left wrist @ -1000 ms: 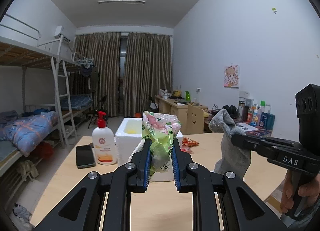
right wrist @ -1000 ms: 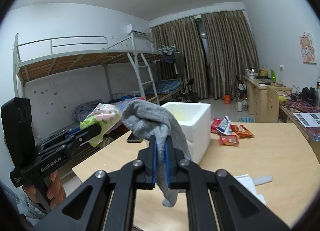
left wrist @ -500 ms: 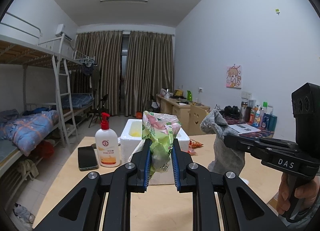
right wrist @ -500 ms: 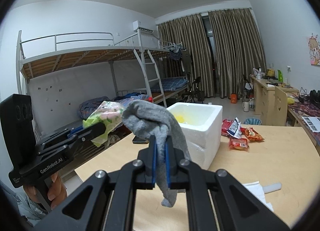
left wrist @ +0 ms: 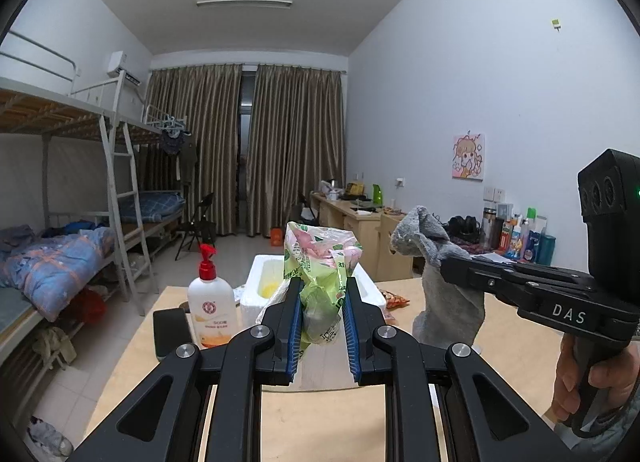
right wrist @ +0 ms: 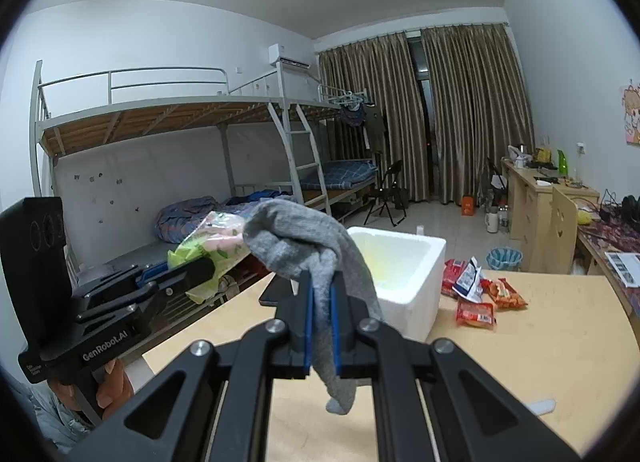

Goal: Organize soft objects
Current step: 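Carry the snack bag with the left tool while the right tool carries the sock to the foam box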

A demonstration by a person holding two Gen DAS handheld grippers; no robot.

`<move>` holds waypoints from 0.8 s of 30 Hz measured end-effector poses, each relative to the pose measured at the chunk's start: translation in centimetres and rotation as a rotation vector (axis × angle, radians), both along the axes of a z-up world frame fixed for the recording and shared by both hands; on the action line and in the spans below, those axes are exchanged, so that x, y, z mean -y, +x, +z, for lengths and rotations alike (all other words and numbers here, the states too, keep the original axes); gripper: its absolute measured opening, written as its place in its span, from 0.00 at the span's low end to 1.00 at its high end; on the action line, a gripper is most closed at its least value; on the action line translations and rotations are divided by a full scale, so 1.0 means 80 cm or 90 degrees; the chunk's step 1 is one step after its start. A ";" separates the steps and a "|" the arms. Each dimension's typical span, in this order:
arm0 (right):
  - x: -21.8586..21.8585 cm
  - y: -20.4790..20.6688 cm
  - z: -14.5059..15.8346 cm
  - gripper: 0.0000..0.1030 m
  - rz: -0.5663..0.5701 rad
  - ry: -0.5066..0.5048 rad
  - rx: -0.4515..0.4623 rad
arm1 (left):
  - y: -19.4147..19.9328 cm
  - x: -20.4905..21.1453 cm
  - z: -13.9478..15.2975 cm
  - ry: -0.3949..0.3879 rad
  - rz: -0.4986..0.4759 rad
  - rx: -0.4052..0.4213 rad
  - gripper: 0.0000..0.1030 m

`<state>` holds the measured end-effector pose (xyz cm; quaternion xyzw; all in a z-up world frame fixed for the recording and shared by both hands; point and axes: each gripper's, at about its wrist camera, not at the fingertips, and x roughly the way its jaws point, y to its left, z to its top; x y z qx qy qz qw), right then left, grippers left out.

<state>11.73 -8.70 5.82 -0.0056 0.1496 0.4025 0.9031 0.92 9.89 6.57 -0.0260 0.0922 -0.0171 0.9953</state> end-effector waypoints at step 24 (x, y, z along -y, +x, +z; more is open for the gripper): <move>-0.027 0.045 0.029 0.10 0.011 -0.010 0.005 | 0.070 -0.017 0.029 0.002 -0.013 -0.016 0.20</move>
